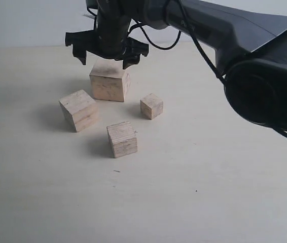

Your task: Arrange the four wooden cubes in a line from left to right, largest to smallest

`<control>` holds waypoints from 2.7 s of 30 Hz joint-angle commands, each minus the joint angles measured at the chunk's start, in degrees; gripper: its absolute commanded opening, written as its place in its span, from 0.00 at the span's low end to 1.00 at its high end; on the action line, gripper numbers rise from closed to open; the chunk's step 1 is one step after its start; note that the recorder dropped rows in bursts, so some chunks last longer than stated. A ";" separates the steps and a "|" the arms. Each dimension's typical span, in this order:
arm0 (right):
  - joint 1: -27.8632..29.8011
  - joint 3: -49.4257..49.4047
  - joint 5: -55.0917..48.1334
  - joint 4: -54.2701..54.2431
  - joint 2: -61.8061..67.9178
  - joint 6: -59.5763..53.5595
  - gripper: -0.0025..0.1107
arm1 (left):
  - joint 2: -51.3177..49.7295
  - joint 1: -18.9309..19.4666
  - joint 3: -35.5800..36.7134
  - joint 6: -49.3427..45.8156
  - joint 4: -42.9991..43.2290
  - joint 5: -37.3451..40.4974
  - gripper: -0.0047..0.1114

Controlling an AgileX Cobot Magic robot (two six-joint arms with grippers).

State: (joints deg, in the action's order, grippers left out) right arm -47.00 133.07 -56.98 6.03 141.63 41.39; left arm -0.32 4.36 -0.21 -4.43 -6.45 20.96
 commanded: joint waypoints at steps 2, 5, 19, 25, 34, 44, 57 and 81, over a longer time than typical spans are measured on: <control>2.06 1.12 1.39 0.66 0.30 3.36 0.77 | 0.32 -0.35 0.21 0.21 0.04 -0.61 0.04; 2.38 1.12 1.57 0.66 0.68 3.67 0.77 | 0.32 -0.35 0.21 0.21 0.04 -0.61 0.04; 2.47 1.12 6.90 -2.05 3.25 3.77 0.77 | 0.32 -0.35 0.21 0.21 0.04 -0.61 0.04; 3.12 1.12 7.45 -2.05 3.25 4.92 0.77 | 0.32 -0.35 0.21 0.21 0.04 -0.61 0.04; 3.14 1.12 7.26 -3.09 4.84 5.00 0.77 | 0.32 -0.35 0.21 0.21 0.04 -0.61 0.04; 3.14 1.12 8.64 -5.21 5.86 4.72 0.77 | 0.32 -0.35 0.21 0.21 0.04 -0.61 0.04; 3.14 1.12 8.69 -6.03 6.61 3.59 0.77 | 0.32 -0.35 0.21 0.21 0.04 -0.61 0.04; 3.14 1.12 -7.70 -6.03 0.93 -6.01 0.04 | 0.32 -0.35 0.21 0.21 0.04 -0.61 0.04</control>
State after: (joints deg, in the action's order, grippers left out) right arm -44.01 134.29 -60.91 -0.40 142.97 37.56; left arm -0.32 4.36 -0.21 -4.43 -6.45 20.96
